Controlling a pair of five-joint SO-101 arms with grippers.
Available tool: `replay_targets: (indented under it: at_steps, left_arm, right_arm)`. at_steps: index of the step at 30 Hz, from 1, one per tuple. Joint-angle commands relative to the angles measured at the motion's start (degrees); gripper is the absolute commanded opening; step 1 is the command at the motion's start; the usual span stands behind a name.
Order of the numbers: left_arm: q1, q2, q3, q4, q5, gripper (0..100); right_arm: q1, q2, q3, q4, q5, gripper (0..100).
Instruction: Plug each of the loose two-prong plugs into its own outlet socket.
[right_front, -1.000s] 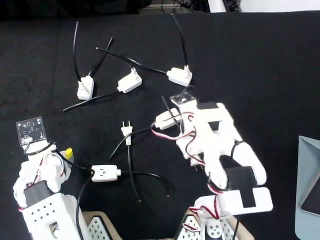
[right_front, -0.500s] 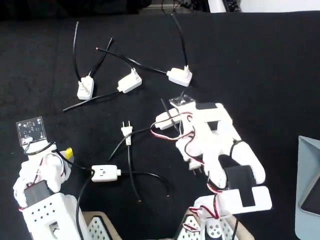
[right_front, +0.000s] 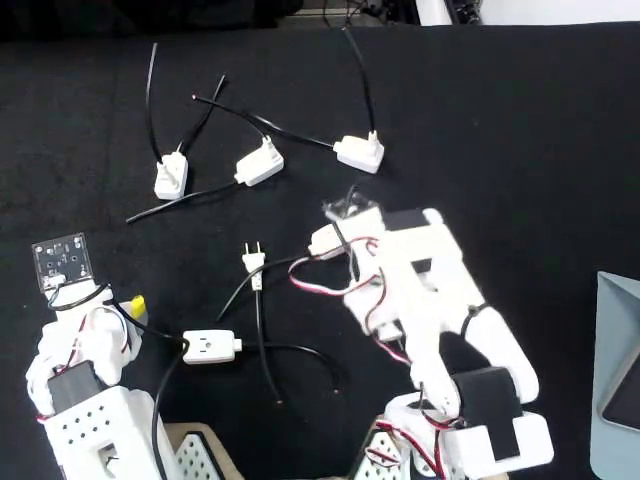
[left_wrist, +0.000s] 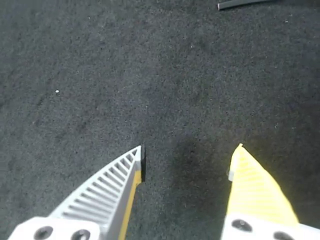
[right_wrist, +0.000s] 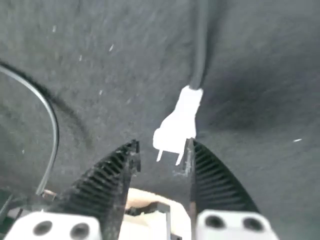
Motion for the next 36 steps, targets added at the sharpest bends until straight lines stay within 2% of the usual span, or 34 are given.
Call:
replay_targets:
  at_steps: [1,6,14,23,36]
  left_arm:
    - [0.7,-0.2,-0.1,-1.1,-0.7,28]
    - [0.7,-0.2,-0.1,-1.1,-0.7,28]
    - [0.7,-0.2,-0.1,-1.1,-0.7,28]
    - [0.7,-0.2,-0.1,-1.1,-0.7,28]
    - [0.7,-0.2,0.0,-1.1,-0.7,28]
  right_arm:
    - [-1.8,-1.8,2.6,-5.1,-0.7,13.7]
    - [-1.5,-1.8,6.5,-9.3,-0.4,13.6]
    - [4.9,-1.8,6.4,-9.5,3.6,13.6]
    - [4.8,-1.8,6.5,-9.5,3.7,13.3]
    - [5.7,5.8,4.6,-15.5,6.4,1.1]
